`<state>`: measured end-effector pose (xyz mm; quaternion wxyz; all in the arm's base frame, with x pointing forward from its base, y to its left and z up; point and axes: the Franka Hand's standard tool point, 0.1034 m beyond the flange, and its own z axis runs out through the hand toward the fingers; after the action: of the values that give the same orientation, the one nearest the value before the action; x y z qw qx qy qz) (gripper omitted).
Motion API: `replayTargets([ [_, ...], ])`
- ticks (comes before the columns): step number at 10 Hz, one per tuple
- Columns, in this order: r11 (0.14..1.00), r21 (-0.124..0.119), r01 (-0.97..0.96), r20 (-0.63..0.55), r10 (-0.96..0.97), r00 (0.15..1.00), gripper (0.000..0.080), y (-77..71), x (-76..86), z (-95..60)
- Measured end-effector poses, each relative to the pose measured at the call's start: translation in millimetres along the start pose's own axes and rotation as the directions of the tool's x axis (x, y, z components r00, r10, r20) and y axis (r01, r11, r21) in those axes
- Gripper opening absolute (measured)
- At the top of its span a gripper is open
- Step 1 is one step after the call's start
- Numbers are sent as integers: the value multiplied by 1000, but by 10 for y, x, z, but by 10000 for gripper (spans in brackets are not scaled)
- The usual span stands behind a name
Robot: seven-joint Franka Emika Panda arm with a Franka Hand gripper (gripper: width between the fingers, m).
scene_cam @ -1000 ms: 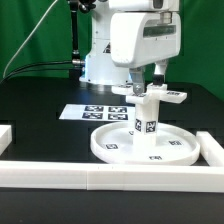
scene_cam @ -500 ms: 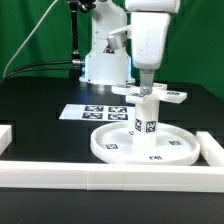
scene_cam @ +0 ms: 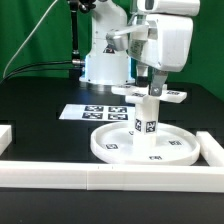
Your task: Assemble round table
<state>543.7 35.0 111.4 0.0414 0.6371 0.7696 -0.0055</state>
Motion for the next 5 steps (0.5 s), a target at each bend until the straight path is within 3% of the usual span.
replayTargets([
  [3,998,9,61,2,-61,998,648,-131,-38,-13],
  [5,999,2,49,1,-49,999,648,-166,-28,14],
])
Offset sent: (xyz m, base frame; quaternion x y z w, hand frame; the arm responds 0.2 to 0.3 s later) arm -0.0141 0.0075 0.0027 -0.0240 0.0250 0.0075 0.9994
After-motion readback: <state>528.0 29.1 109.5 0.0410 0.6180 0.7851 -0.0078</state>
